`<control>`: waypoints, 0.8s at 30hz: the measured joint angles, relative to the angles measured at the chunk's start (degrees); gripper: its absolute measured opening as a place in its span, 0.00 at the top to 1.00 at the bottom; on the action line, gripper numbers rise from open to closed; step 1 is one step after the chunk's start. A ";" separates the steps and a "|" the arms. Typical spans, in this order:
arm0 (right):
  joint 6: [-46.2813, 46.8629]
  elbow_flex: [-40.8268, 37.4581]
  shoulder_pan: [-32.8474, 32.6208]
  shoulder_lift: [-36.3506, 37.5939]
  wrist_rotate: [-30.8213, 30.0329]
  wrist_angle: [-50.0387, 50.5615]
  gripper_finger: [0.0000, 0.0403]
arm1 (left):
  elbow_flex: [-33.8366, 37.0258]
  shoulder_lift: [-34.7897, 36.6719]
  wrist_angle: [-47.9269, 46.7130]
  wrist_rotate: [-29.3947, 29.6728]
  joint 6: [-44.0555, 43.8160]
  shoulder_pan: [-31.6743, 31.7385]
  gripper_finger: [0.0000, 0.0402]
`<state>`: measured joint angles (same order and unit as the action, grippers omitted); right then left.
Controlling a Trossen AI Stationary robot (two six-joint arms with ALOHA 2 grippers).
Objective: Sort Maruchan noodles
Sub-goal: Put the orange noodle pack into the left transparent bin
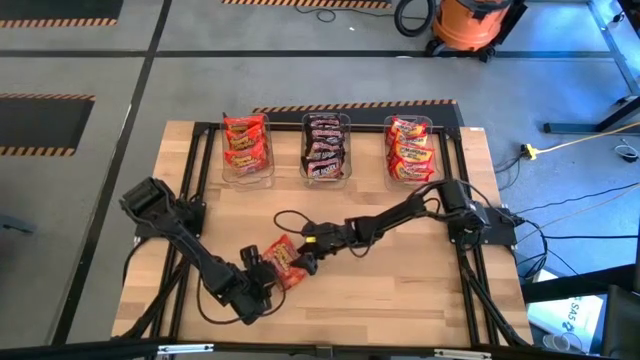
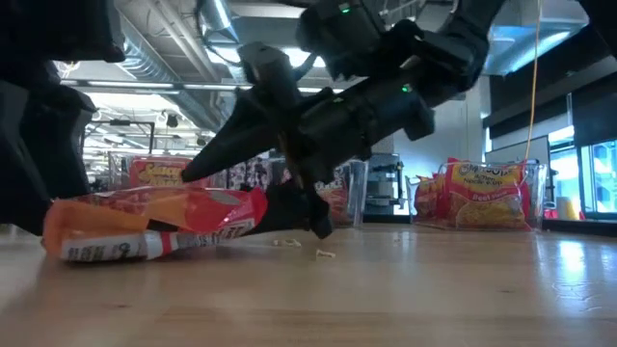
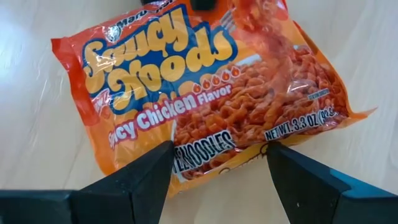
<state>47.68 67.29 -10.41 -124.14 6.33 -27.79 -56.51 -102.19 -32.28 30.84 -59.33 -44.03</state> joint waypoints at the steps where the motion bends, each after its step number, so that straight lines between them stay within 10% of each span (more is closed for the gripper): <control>1: 0.34 0.91 0.00 -0.65 0.35 0.98 0.26 | 0.00 -0.13 0.45 0.32 0.02 0.00 0.36; 15: 0.14 6.60 -0.16 -3.25 3.70 4.48 0.28 | 0.11 -0.42 5.99 2.13 2.41 1.26 0.36; 24: -2.81 6.64 -0.92 -3.76 3.80 3.54 0.64 | 0.09 -0.40 6.98 1.77 2.86 3.09 0.36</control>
<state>44.87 73.93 -11.34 -127.90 10.13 -24.25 -56.42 -102.59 -25.30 32.61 -56.47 -40.94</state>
